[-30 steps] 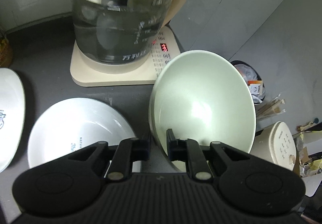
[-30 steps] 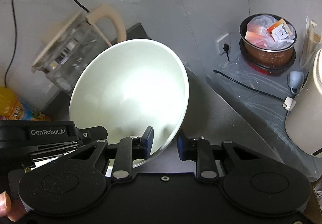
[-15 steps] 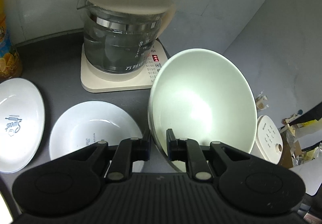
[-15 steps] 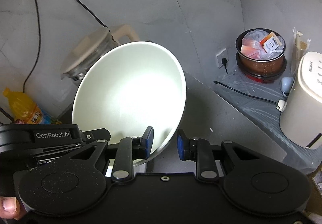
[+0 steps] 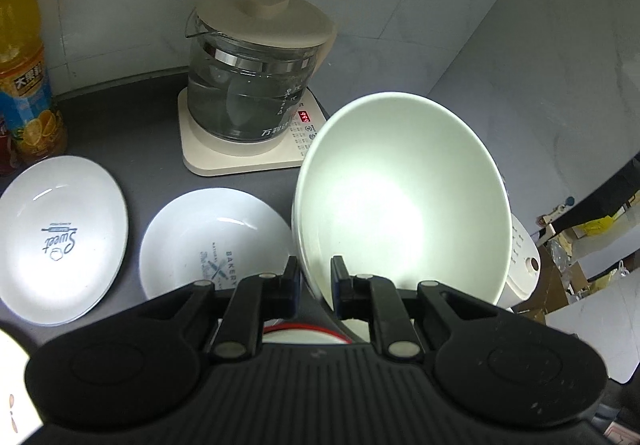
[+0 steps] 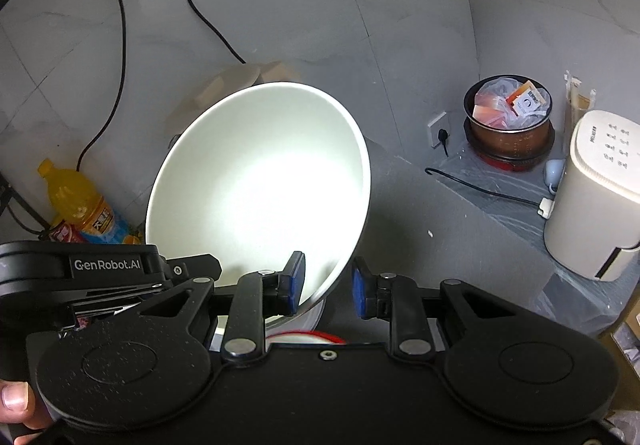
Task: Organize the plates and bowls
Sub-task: 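Lift the smaller green bowl with both tools and carry it over the stacked bowls, then lower the smaller green bowl onto the stack and open both tools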
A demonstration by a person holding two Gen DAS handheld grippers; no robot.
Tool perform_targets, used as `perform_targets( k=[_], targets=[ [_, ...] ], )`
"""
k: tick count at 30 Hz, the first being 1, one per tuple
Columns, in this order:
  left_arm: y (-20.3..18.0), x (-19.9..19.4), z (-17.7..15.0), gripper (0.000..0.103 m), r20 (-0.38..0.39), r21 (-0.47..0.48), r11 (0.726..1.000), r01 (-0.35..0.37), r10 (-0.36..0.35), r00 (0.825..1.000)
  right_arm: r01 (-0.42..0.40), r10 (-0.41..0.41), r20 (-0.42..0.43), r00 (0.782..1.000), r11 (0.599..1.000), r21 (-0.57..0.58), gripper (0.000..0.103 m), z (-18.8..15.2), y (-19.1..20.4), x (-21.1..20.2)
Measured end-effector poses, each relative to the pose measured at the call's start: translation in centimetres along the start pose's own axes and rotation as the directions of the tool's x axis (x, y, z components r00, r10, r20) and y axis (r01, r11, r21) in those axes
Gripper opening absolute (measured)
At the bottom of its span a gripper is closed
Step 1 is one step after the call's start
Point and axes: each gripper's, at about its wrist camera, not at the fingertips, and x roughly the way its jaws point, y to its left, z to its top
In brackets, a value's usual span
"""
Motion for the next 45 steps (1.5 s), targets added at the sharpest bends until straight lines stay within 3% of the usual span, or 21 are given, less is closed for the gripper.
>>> perform_targets(
  k=[11, 31, 45],
  targets=[
    [2.0, -2.4, -2.9, 0.014, -0.023, 0.017, 1.0, 0.027, -0.026, 0.999, 0.029, -0.029, -0.018, 0.999, 1.0, 0.009, 0.025, -3.8, 1.3, -2.2],
    [4.7, -2.2, -8.5, 0.014, -0.137, 0.044, 0.998, 0.05, -0.043, 0.99, 0.114, -0.109, -0.134, 0.985, 0.993, 0.032, 0.025, -10.1, 2.2, -2.9],
    [6.1, -0.2, -9.7, 0.015, -0.199, -0.01, 1.0, 0.022, -0.023, 0.98, 0.128, -0.122, -0.19, 0.974, 0.992, 0.022, 0.025, -11.1, 2.0, -1.5]
  ],
)
